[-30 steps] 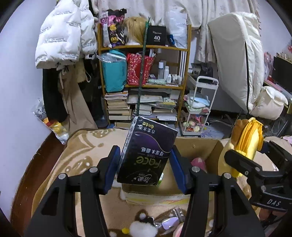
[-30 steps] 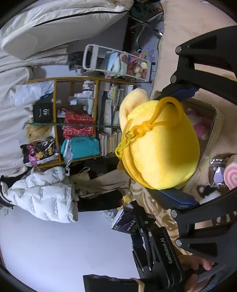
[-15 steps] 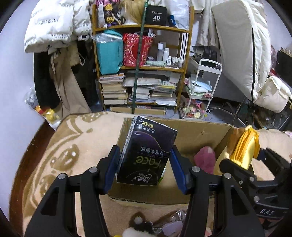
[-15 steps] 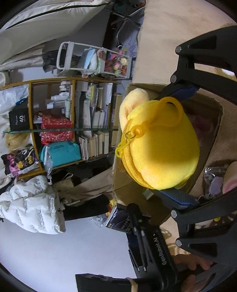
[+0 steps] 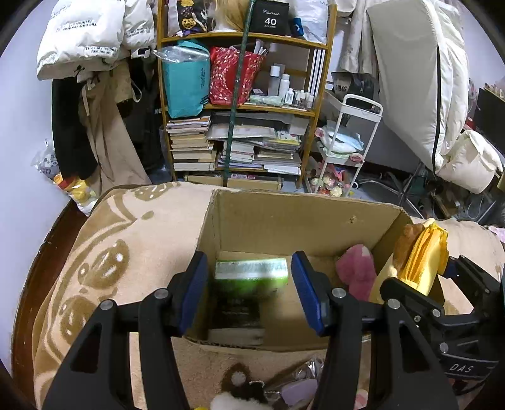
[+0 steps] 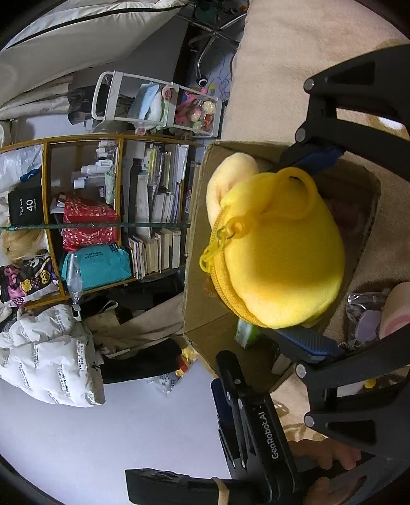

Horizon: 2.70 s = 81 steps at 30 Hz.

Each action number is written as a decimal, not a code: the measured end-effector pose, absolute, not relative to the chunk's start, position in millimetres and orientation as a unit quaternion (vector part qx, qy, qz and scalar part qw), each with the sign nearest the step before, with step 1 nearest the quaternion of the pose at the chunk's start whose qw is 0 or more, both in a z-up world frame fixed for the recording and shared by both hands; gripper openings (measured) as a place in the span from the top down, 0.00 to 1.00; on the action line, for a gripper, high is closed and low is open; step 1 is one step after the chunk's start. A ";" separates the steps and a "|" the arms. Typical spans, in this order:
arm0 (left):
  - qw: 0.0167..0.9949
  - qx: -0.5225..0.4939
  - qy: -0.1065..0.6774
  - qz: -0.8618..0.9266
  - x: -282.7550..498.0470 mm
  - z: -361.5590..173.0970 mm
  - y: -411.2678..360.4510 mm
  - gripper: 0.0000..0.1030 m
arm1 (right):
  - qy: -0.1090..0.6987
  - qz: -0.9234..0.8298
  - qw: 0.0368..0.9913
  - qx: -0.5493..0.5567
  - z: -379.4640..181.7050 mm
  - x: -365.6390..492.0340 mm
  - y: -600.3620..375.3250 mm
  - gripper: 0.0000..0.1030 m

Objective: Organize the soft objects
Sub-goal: 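Lift the black pack and yellow plush with both tools and carry them over the box, then open both tools to drop the black pack and yellow plush into the box, then move both tools back toward the remaining items on the rug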

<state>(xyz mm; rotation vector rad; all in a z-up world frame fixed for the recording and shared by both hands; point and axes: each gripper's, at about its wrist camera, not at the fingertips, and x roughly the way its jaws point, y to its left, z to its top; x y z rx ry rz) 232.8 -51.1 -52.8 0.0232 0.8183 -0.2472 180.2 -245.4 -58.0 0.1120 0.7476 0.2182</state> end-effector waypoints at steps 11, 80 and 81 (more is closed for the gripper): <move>0.910 0.008 0.396 -0.124 229.1 -47.1 -45.9 0.30 | 0.373 0.112 0.919 0.056 -64.3 181.0 -246.4 0.14; 0.911 0.066 0.405 -0.046 65.0 -31.0 -12.0 0.04 | 0.366 0.082 0.924 0.068 -21.6 44.9 -238.7 0.03; 0.909 0.064 0.410 -0.045 69.7 -34.5 -11.4 0.04 | 0.370 0.081 0.923 0.068 -24.3 47.6 -238.3 0.03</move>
